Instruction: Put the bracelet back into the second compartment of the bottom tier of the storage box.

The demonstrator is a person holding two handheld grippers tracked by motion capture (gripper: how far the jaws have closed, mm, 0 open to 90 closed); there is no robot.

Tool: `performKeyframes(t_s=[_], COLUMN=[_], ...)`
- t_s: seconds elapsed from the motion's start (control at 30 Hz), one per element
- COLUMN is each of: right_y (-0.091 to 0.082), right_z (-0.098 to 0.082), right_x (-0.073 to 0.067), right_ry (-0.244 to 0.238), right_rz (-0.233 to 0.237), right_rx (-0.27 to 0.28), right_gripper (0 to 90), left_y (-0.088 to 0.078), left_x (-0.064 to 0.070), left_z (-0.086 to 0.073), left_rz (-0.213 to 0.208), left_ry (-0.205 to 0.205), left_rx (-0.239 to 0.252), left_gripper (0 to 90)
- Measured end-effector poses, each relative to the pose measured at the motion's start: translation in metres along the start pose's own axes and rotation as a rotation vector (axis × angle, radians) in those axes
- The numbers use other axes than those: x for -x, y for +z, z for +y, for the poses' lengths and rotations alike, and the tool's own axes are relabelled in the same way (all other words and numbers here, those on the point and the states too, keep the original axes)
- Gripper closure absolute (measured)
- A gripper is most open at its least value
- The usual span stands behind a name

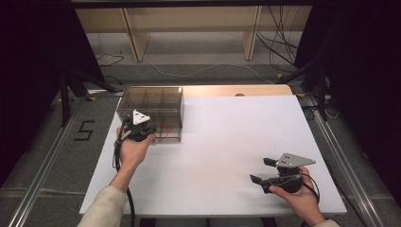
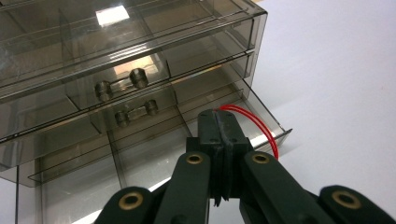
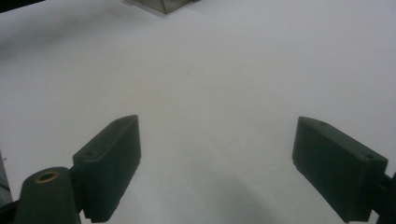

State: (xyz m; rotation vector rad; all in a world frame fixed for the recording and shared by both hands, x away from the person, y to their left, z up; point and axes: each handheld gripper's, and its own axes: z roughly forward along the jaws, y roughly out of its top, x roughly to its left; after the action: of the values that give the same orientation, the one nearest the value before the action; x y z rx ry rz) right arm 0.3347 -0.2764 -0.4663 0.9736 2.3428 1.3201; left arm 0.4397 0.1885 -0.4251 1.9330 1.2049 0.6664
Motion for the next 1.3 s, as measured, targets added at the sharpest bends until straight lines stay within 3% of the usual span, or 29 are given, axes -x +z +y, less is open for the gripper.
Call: performKeyframes(t_s=[1.3], right_y=[0.0], right_z=[0.0], right_x=[-0.001], right_ry=[0.003], right_rz=[-0.002], right_rx=[-0.006], right_gripper=[16.3], left_y=[0.005], left_x=[-0.016], left_z=[-0.002], left_rz=[0.048], left_ry=[-0.024], left_rx=[-0.011], left_gripper=[89.8])
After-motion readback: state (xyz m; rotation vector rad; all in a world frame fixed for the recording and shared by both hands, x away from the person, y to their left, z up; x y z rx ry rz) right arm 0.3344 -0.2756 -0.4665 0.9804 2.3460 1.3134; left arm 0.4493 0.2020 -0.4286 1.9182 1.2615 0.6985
